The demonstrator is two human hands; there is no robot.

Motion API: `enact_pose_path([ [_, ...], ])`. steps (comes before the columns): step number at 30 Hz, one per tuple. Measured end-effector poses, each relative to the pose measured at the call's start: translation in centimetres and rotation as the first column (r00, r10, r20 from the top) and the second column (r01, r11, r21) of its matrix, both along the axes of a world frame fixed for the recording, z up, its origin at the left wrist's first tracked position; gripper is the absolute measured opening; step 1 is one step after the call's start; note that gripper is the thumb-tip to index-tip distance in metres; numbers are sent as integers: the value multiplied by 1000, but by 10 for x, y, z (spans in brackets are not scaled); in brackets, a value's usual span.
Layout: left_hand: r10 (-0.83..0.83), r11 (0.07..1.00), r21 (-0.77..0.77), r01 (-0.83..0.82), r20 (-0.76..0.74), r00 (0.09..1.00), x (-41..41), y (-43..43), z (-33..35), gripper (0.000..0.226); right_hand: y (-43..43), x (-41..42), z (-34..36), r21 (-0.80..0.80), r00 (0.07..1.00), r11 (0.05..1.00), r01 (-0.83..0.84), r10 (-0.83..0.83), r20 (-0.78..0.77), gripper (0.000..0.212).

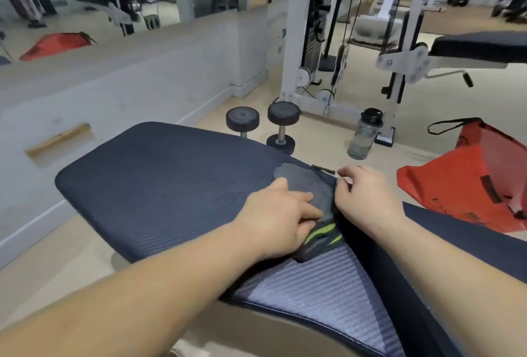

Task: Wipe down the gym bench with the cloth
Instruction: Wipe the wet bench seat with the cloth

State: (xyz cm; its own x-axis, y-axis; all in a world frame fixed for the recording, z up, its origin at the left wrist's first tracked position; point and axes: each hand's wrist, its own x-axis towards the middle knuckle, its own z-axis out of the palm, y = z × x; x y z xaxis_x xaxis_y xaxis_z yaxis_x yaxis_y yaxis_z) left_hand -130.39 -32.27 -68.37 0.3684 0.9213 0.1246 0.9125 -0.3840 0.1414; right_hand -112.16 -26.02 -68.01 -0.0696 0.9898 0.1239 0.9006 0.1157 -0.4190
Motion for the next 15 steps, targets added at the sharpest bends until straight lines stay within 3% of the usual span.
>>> enact_pose_path([
  [2,16,999,-33,-17,-27,1000,-22,37,2,31,3,1,-1,-17,999,999,35,-36,-14,32],
  [4,188,981,-20,-191,-109,976,-46,71,1,30,3,-1,-4,-40,1000,999,-4,4,-2,30],
  [7,426,904,-4,-428,-92,900,-46,94,-4,27,6,-10,-5,-75,998,995,-60,60,-2,29],
  [9,365,931,18,-366,-117,924,-29,86,-7,27,9,-17,-5,-81,997,994,-77,78,7,30],
  [13,-95,993,66,102,-102,990,-45,56,-6,29,12,-40,-5,-35,997,997,-74,74,2,20],
  [15,-124,992,-6,124,-81,989,-80,61,2,32,15,-54,-4,-6,998,998,-66,66,-24,18],
])
